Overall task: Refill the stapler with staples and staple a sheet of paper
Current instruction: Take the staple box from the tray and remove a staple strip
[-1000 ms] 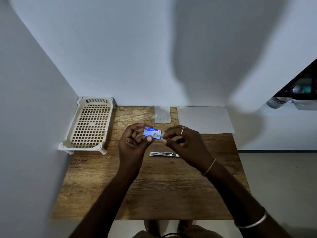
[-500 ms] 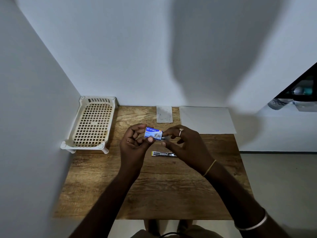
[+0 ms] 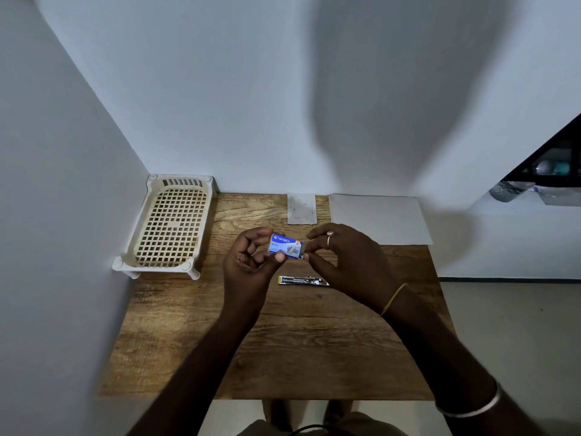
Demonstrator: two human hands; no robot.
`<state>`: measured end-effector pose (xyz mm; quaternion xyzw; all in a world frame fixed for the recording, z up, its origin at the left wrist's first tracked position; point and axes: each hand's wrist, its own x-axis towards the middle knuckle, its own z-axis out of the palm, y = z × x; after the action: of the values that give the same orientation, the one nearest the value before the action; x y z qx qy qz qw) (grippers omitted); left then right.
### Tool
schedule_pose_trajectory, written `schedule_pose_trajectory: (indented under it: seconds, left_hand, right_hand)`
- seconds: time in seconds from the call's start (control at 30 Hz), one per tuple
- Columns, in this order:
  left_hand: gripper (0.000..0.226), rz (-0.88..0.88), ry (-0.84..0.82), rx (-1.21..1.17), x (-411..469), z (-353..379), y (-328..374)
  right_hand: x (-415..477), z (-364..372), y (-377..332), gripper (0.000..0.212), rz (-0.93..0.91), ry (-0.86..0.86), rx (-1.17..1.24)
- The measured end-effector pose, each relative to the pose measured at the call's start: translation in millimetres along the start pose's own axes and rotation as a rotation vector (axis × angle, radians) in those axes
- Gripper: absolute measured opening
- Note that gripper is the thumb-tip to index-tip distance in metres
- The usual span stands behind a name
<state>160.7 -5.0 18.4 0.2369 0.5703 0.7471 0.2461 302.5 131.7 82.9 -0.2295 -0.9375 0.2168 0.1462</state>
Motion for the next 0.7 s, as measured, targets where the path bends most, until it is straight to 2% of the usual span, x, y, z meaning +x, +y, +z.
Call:
schedule_pose_trajectory:
  seconds: [0.1,0.27,0.5,0.7]
  left_hand:
    - [0.04,0.005,-0.019,0.001,-2.5,0.2,-1.4]
    - [0.039,0.012,-0.024,-0.021,-6.7,4.9,-1.4]
    - [0.039,0.013,-0.004,-0.021,-9.5,3.7,-3.6]
    - [0.039,0.012,0.011,-0.029,-10.3,4.4,-4.2]
  right_hand:
    - [3.5,-3.5,-2.3,0.019,-0.033,-0.05,-0.105]
    - [3.8,-4.3,-4.4,0.019,-0.027,-0.058,-0.141]
    - [-1.3,1.2,0.9,0.014,0.047,-0.06,-0.02]
    - [-3.2,4.4,3.5,0.018,0.067,-0.058,0.078]
